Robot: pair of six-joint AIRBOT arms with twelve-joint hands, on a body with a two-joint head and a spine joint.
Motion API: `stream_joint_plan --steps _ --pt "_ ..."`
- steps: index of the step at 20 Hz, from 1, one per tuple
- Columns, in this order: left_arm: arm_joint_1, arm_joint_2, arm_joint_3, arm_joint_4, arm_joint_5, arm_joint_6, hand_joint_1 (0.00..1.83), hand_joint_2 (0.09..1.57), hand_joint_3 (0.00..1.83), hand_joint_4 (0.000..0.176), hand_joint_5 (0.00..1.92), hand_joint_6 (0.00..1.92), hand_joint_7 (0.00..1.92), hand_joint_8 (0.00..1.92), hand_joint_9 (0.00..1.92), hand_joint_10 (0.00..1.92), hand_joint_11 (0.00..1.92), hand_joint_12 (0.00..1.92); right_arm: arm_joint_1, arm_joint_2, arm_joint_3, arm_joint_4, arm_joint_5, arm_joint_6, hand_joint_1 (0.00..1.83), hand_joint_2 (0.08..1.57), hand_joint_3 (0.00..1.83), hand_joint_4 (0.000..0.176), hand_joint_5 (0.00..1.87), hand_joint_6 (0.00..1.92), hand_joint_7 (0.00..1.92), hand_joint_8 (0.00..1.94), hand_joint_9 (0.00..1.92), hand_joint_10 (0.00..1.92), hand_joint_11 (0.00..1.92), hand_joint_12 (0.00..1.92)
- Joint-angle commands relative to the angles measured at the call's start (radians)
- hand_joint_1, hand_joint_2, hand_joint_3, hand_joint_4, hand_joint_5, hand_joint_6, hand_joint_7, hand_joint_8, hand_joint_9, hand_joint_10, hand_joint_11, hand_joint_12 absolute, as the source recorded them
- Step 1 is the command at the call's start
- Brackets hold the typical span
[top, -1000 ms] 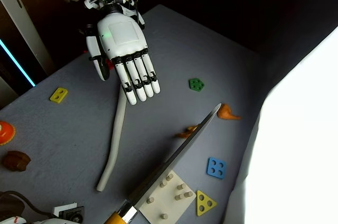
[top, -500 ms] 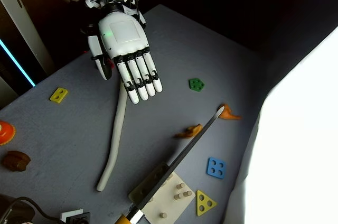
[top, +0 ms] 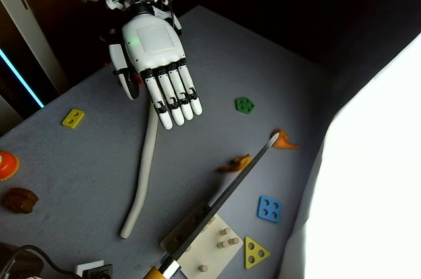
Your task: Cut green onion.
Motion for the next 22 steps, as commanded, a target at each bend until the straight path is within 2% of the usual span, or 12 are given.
stream_joint_plan --steps 1,2,3,6,7,8,10,11,12,14,16,22 --pt "-0.016 0.001 0.0 0.059 0.032 0.001 0.35 1.46 0.0 0.0 0.0 0.0 0.0 0.0 0.02 0.0 0.0 0.0 0.002 0.01 0.009 0.001 0.132 0.001 1.44 1.14 0.0 0.0 0.8 1.92 1.14 1.94 1.22 1.92 1.26 1.92" --pt "-0.019 0.001 -0.001 0.059 0.032 0.001 0.36 1.45 0.0 0.004 0.0 0.0 0.0 0.0 0.02 0.0 0.0 0.0 0.002 0.013 0.009 -0.006 0.132 0.002 1.42 1.14 0.0 0.0 0.81 1.92 1.13 1.94 1.2 1.92 1.24 1.92" --pt "-0.021 0.001 -0.003 0.059 0.032 0.001 0.35 1.46 0.0 0.001 0.0 0.0 0.0 0.0 0.01 0.0 0.0 0.0 0.0 0.016 0.009 -0.012 0.132 0.005 1.21 0.96 0.7 0.0 0.64 1.77 0.87 1.82 1.06 1.92 1.08 1.92" --pt "-0.029 0.001 -0.007 0.054 0.033 0.001 0.34 1.47 0.01 0.001 0.0 0.0 0.0 0.0 0.0 0.0 0.0 0.0 -0.004 0.029 0.009 -0.023 0.132 0.016 1.07 1.32 0.08 0.005 0.51 1.66 0.62 1.66 0.43 1.81 0.43 1.92" --pt "-0.032 0.001 -0.007 0.053 0.033 0.001 0.35 1.46 0.0 0.001 0.0 0.0 0.0 0.0 0.0 0.0 0.01 0.01 -0.005 0.035 0.009 -0.032 0.132 0.025 1.07 1.34 0.03 0.025 0.55 1.63 0.6 1.62 0.37 1.75 0.36 1.92" --pt "-0.038 0.001 -0.007 0.053 0.033 0.001 0.35 1.47 0.0 0.0 0.0 0.0 0.0 0.0 0.0 0.0 0.0 0.0 -0.006 0.045 0.008 -0.038 0.132 0.027 1.03 1.32 0.0 0.0 0.6 1.55 0.31 1.34 0.22 1.68 0.21 1.92" --pt "-0.04 0.001 -0.008 0.052 0.033 0.001 0.35 1.47 0.0 0.0 0.0 0.0 0.0 0.0 0.0 0.0 0.0 0.0 -0.009 0.053 0.008 -0.046 0.132 0.028 1.03 1.32 0.0 0.0 0.6 1.55 0.31 1.34 0.22 1.68 0.21 1.92" --pt "-0.041 0.001 -0.008 0.052 0.033 0.001 0.36 1.46 0.0 0.0 0.0 0.0 0.0 0.0 0.01 0.01 0.01 0.01 -0.012 0.059 0.008 -0.056 0.132 0.031 0.97 1.16 0.0 0.0 0.25 0.75 0.28 0.71 0.19 1.19 0.06 1.68" --pt "-0.041 0.001 -0.008 0.052 0.033 0.002 0.36 1.46 0.0 0.0 0.0 0.0 0.0 0.0 0.01 0.01 0.01 0.01 -0.015 0.066 0.008 -0.066 0.132 0.036 0.97 1.16 0.0 0.0 0.25 0.75 0.28 0.71 0.19 1.19 0.06 1.68" --pt "-0.041 0.001 -0.008 0.052 0.033 0.005 0.36 1.46 0.0 0.0 0.0 0.0 0.0 0.0 0.02 0.0 0.01 0.01 -0.021 0.078 0.008 -0.09 0.132 0.046 0.98 0.97 0.0 0.036 0.09 0.03 0.22 0.02 0.24 0.24 0.0 1.09" --pt "-0.041 0.002 -0.007 0.052 0.033 0.008 0.36 1.45 0.0 0.003 0.0 0.0 0.0 0.0 0.03 0.01 0.0 0.0 -0.029 0.094 0.008 -0.124 0.132 0.064 0.97 0.94 0.0 0.046 0.02 0.0 0.11 0.0 0.18 0.05 0.0 0.83" --pt "-0.04 0.003 -0.006 0.052 0.033 0.01 0.35 1.45 0.0 0.002 0.0 0.0 0.01 0.0 0.02 0.01 0.0 0.0 -0.058 0.129 0.008 -0.223 0.125 0.124 0.95 0.93 0.0 0.062 0.0 0.0 0.0 0.0 0.03 0.01 0.0 0.27"
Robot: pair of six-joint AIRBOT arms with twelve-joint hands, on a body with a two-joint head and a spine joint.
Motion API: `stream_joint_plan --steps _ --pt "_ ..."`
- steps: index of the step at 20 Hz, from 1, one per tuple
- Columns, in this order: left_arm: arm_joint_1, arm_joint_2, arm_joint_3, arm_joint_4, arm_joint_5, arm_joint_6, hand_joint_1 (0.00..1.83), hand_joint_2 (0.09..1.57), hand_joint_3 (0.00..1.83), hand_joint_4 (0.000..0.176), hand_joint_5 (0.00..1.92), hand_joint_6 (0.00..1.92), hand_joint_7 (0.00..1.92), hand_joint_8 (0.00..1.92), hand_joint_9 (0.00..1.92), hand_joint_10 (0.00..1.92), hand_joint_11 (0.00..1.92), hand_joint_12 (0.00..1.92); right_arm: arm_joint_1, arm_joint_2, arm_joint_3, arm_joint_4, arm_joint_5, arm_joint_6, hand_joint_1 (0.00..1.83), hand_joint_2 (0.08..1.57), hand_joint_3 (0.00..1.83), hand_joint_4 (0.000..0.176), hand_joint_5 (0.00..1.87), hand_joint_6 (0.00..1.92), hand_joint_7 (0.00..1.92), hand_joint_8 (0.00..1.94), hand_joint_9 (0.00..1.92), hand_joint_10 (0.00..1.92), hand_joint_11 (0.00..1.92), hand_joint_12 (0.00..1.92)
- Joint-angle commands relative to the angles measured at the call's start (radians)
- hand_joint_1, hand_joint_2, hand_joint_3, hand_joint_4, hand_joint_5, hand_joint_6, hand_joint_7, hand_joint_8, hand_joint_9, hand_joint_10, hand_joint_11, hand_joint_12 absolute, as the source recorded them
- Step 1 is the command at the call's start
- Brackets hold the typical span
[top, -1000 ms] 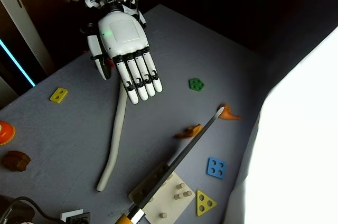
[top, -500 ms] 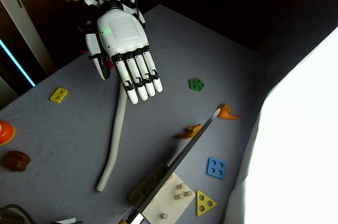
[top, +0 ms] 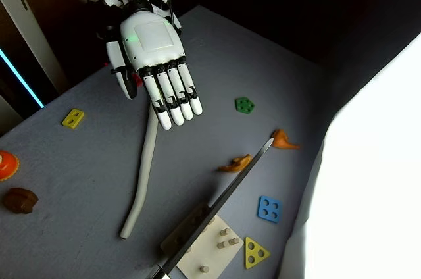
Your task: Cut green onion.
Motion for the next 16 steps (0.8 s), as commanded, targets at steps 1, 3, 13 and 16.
stream_joint_plan --steps 1,3,13,16 --pt "-0.013 0.003 -0.002 0.061 0.031 0.003 0.38 1.44 0.0 0.005 0.0 0.0 0.01 0.0 0.02 0.01 0.0 0.0 0.002 0.021 0.007 0.013 0.119 0.019 0.93 0.93 0.0 0.063 0.0 0.0 0.0 0.0 0.01 0.0 0.0 0.18" --pt "-0.013 0.003 -0.001 0.061 0.031 0.003 0.38 1.44 0.0 0.003 0.0 0.0 0.01 0.0 0.02 0.01 0.0 0.0 -0.005 0.041 -0.001 -0.02 0.119 0.042 0.89 0.94 0.0 0.06 0.0 0.0 0.0 0.0 0.0 0.0 0.0 0.02" --pt "-0.025 0.013 -0.013 0.059 0.029 0.003 0.39 1.44 0.0 0.007 0.04 0.01 0.05 0.01 0.06 0.01 0.02 0.01 0.009 0.337 -0.35 -0.155 0.138 0.031 0.73 0.87 0.0 0.066 0.0 0.0 0.0 0.0 0.0 0.0 0.0 0.0" --pt "-0.032 0.015 -0.019 0.035 0.031 0.003 0.38 1.45 0.0 0.011 0.02 0.0 0.02 0.0 0.03 0.0 0.0 0.0 0.032 0.396 -0.421 -0.172 0.149 0.009 0.79 0.87 0.0 0.076 0.0 0.0 0.0 0.0 0.0 0.0 0.0 0.0"
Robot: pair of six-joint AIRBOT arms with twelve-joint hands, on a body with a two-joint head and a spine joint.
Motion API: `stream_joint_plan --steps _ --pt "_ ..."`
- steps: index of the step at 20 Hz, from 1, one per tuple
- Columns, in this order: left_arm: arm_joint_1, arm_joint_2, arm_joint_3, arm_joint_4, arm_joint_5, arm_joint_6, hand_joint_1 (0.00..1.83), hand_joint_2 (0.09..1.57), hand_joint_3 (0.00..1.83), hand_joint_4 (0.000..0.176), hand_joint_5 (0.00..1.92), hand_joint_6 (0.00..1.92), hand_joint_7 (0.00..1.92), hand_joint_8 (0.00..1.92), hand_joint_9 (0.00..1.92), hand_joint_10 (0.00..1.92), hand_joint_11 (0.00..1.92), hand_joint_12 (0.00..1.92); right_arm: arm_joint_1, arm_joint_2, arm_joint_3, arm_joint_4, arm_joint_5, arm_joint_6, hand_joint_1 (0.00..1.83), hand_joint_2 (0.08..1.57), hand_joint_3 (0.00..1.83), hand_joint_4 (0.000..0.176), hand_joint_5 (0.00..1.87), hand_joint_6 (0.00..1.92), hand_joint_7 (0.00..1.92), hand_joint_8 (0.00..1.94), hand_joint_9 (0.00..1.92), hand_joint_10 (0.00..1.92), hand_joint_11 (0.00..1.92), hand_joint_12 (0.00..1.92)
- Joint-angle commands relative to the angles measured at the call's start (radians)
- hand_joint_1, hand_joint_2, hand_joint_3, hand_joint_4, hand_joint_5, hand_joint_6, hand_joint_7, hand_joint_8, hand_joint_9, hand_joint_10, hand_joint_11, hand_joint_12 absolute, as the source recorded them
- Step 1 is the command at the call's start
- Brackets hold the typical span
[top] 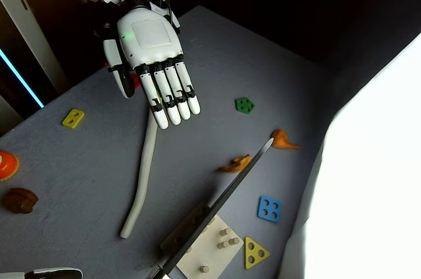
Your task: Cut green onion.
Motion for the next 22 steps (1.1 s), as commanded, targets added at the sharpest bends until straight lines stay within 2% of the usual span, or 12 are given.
stream_joint_plan --steps 1,11,12,13,14,15,17,18,19,20,21,22 --pt "-0.019 0.005 -0.005 0.059 0.034 0.001 0.41 1.45 0.0 0.006 0.02 0.0 0.01 0.0 0.02 0.0 0.0 0.0 0.014 0.021 -0.017 0.04 0.118 0.0 0.77 0.87 0.0 0.081 0.0 0.0 0.0 0.0 0.0 0.0 0.0 0.0" --pt "-0.052 0.02 -0.06 0.021 0.06 0.001 0.49 1.42 0.0 0.002 0.05 0.0 0.03 0.0 0.01 0.0 0.0 0.0 0.025 0.185 -0.25 0.112 0.007 -0.063 0.63 0.86 0.01 0.068 0.0 0.0 0.0 0.0 0.0 0.0 0.0 0.0" --pt "-0.054 0.022 -0.06 0.021 0.06 0.001 0.48 1.42 0.0 0.001 0.07 0.01 0.06 0.01 0.05 0.02 0.01 0.0 0.027 0.19 -0.254 0.112 -0.021 -0.063 0.19 1.05 0.0 0.022 0.15 0.01 0.2 0.06 0.19 0.01 0.0 0.43" --pt "-0.056 0.023 -0.06 0.021 0.06 0.001 0.48 1.42 0.0 0.001 0.07 0.01 0.06 0.01 0.05 0.02 0.01 0.0 0.029 0.195 -0.257 0.112 -0.051 -0.063 0.19 1.05 0.0 0.022 0.15 0.01 0.2 0.06 0.19 0.01 0.0 0.43" --pt "-0.062 0.025 -0.06 0.023 0.059 0.001 0.49 1.4 0.0 0.0 0.09 0.01 0.08 0.01 0.07 0.02 0.03 0.02 0.029 0.211 -0.272 0.111 -0.095 -0.063 0.04 1.13 0.0 0.0 0.44 0.07 0.57 0.1 0.57 0.17 0.09 1.11" --pt "-0.063 0.027 -0.062 0.029 0.055 0.001 0.49 1.4 0.0 0.0 0.09 0.01 0.08 0.01 0.07 0.02 0.03 0.02 0.029 0.223 -0.285 0.108 -0.127 -0.063 0.04 1.13 0.0 0.0 0.44 0.07 0.57 0.1 0.57 0.17 0.09 1.11" --pt "-0.063 0.029 -0.071 0.032 0.049 0.001 0.55 1.31 0.0 0.0 0.67 0.03 0.75 0.05 0.64 0.11 0.07 1.22 0.023 0.258 -0.322 0.092 -0.151 -0.034 0.03 1.2 0.0 0.0 0.85 0.9 0.88 0.89 0.65 1.31 0.32 1.76" --pt "-0.063 0.029 -0.074 0.032 0.049 0.001 0.56 1.3 0.0 0.0 0.76 0.02 0.84 0.05 0.71 0.2 0.14 1.3 0.02 0.269 -0.334 0.081 -0.149 -0.026 0.06 1.2 0.0 0.0 0.87 1.06 0.89 1.02 0.67 1.37 0.35 1.81" --pt "-0.063 0.029 -0.077 0.032 0.05 0.001 0.5 1.34 0.0 0.0 0.9 0.05 0.83 0.48 0.56 1.04 0.19 1.56 0.02 0.279 -0.347 0.076 -0.14 -0.026 0.03 1.21 0.0 0.0 0.87 1.38 0.93 1.25 0.71 1.63 0.42 1.92" --pt "-0.063 0.029 -0.079 0.033 0.05 0.001 0.75 1.31 0.01 0.092 0.69 1.23 0.78 1.04 0.58 1.39 0.2 1.77 0.021 0.291 -0.36 0.068 -0.129 -0.026 0.0 1.21 0.0 0.0 0.94 1.59 1.0 1.58 0.81 1.88 0.51 1.92" --pt "-0.062 0.029 -0.08 0.037 0.05 0.001 0.78 1.32 0.01 0.156 0.62 1.5 0.79 1.23 0.62 1.54 0.25 1.86 0.029 0.302 -0.373 0.063 -0.128 -0.026 0.0 1.22 0.0 0.0 0.98 1.65 1.07 1.65 0.9 1.91 0.6 1.92" --pt "-0.061 0.029 -0.078 0.04 0.049 0.001 0.41 1.36 0.01 0.0 0.77 1.63 0.85 1.62 0.69 1.89 0.41 1.92 0.034 0.309 -0.382 0.063 -0.128 -0.026 0.03 1.22 0.0 0.0 1.08 1.8 1.19 1.8 1.11 1.92 0.86 1.92"
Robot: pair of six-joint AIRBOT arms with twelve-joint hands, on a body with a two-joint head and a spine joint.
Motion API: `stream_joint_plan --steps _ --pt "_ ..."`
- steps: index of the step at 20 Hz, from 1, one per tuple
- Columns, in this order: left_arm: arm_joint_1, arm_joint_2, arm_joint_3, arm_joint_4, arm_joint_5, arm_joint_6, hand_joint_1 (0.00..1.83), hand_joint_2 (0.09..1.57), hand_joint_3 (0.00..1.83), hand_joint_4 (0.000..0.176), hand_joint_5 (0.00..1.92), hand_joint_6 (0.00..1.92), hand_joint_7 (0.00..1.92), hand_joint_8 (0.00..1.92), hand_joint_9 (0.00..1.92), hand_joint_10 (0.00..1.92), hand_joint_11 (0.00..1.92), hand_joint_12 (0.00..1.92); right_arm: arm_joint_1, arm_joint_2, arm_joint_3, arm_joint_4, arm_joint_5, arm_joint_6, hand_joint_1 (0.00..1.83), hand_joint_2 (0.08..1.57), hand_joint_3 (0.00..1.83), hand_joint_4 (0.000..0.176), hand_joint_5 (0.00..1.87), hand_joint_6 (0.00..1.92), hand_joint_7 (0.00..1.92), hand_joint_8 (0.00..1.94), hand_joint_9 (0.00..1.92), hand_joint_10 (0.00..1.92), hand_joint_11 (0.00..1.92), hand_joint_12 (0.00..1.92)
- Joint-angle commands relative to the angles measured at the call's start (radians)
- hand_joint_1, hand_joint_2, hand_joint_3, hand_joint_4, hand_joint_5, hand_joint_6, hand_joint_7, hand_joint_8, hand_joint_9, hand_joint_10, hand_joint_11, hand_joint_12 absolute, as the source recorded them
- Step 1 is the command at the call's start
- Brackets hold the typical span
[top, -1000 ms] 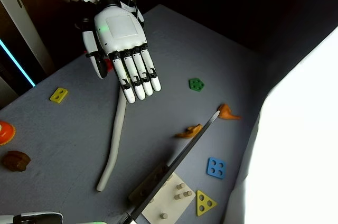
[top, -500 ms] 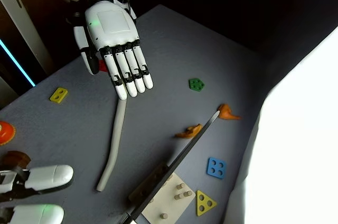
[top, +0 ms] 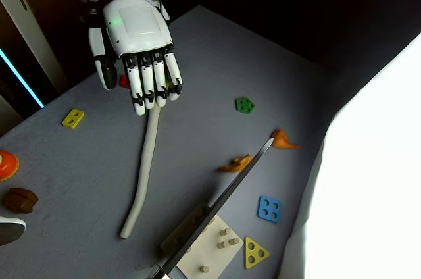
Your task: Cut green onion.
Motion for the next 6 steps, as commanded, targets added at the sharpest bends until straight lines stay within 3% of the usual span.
stream_joint_plan --steps 1,3,6 --pt "-0.009 0.005 0.003 0.063 0.024 0.0 0.38 1.37 0.01 0.0 0.78 1.75 0.85 1.74 0.7 1.92 0.42 1.92 0.018 0.019 -0.011 0.023 0.123 0.004 0.03 1.21 0.0 0.0 1.07 1.83 1.18 1.81 1.11 1.92 0.87 1.92" --pt "-0.007 0.007 0.011 0.068 0.014 0.0 0.36 1.37 0.0 0.0 0.75 1.84 0.84 1.84 0.7 1.92 0.41 1.92 0.043 0.047 -0.047 0.012 0.108 0.004 0.04 1.22 0.0 0.0 1.05 1.86 1.15 1.83 1.11 1.92 0.88 1.92" --pt "-0.007 0.013 0.015 0.07 0.014 0.0 0.37 1.38 0.0 0.0 0.74 1.82 0.86 1.84 0.75 1.92 0.49 1.92 0.139 0.083 -0.107 -0.024 -0.016 0.004 0.02 1.24 0.01 0.0 1.01 1.92 1.13 1.85 1.1 1.92 0.95 1.92"
